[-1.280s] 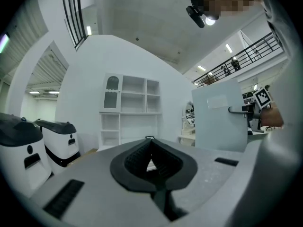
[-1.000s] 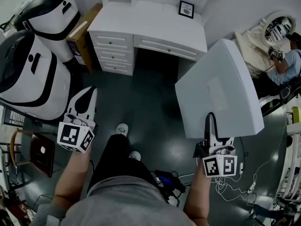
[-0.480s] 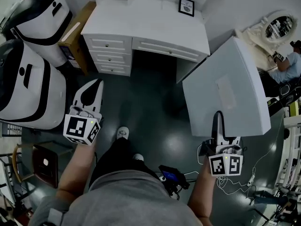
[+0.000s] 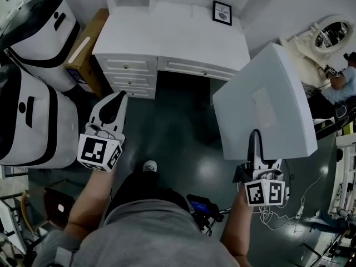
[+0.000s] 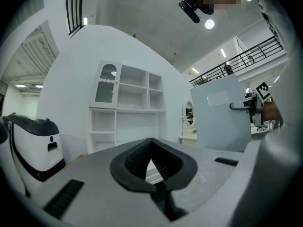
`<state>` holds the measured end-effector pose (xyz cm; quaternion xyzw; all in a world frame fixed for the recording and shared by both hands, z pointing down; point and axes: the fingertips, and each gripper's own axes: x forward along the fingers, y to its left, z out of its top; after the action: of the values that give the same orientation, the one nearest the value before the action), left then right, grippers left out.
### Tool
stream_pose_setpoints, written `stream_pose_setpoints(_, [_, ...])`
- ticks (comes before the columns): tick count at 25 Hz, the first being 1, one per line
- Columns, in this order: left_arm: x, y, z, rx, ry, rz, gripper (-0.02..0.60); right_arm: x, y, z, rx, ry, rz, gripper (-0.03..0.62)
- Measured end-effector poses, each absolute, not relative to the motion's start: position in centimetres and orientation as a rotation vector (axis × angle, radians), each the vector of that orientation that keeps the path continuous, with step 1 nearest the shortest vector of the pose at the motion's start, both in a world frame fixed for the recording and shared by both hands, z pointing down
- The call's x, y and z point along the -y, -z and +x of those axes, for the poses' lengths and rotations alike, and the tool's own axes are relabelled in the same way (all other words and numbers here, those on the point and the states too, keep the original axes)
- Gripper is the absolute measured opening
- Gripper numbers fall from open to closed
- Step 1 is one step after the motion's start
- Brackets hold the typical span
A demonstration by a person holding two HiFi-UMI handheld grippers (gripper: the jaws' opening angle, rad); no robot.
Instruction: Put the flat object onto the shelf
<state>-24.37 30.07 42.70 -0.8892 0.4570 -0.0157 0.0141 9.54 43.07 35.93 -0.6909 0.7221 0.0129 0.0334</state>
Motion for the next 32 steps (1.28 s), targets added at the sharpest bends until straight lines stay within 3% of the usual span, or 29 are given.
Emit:
stream_pose_setpoints(20, [-20.3, -44.9, -22.2, -1.491, 0.065, -2.819, 0.008, -32.2, -37.6, 13.5, -2.227, 0.052, -2.129, 0.278])
stream_pose_setpoints(32, [-12.2, -43.9, -15.2, -1.617, 0.024, -2.753, 0.008, -19.7, -38.8, 18.6, -2.421, 0.105, -1.956, 0.277])
